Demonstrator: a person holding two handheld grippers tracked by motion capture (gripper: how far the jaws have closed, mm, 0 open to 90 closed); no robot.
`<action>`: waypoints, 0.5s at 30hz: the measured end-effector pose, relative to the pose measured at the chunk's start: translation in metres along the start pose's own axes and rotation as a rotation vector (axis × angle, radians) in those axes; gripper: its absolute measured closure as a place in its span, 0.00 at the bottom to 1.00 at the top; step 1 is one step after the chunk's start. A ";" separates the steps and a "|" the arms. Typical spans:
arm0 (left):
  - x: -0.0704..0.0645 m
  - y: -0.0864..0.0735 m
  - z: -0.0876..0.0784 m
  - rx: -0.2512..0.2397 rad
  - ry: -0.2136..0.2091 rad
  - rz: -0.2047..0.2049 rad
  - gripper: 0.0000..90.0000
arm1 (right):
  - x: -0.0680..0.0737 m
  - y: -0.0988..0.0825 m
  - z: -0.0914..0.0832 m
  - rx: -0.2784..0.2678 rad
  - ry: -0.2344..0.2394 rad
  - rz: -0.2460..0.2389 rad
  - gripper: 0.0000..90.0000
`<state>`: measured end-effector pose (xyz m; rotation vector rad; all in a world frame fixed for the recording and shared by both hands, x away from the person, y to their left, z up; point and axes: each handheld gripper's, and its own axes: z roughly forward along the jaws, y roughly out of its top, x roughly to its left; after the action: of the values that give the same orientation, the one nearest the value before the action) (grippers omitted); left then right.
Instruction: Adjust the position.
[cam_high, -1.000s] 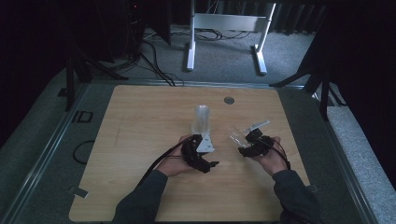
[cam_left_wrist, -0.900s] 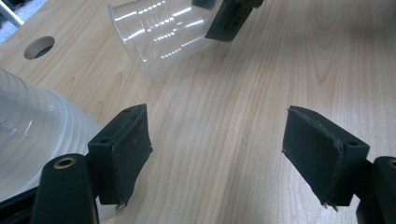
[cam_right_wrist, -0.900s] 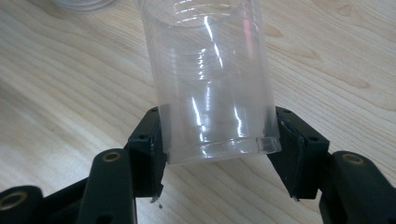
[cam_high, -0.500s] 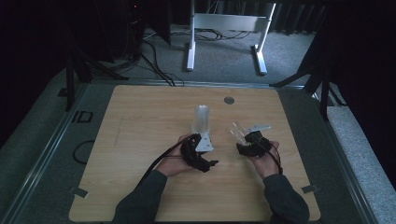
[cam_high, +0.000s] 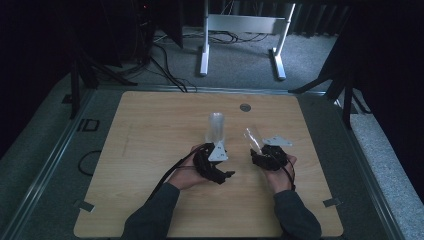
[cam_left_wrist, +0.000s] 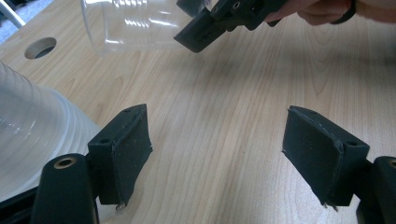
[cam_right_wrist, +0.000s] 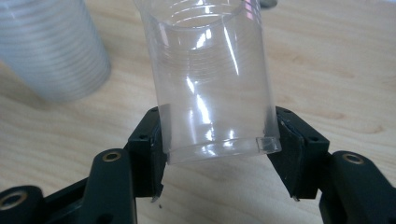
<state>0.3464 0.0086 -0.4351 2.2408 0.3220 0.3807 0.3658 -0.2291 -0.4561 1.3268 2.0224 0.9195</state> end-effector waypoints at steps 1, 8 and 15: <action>0.000 0.000 0.000 -0.002 -0.002 -0.002 0.26 | 0.001 0.000 -0.001 -0.015 -0.009 0.001 0.47; 0.001 0.001 -0.001 -0.013 0.003 -0.014 0.26 | 0.005 -0.001 -0.004 -0.090 -0.039 -0.003 0.47; 0.001 0.002 0.000 -0.043 -0.010 -0.051 0.26 | 0.008 -0.003 -0.007 -0.159 -0.041 0.005 0.47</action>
<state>0.3480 0.0080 -0.4337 2.1874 0.3618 0.3455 0.3557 -0.2244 -0.4543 1.2545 1.8738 1.0244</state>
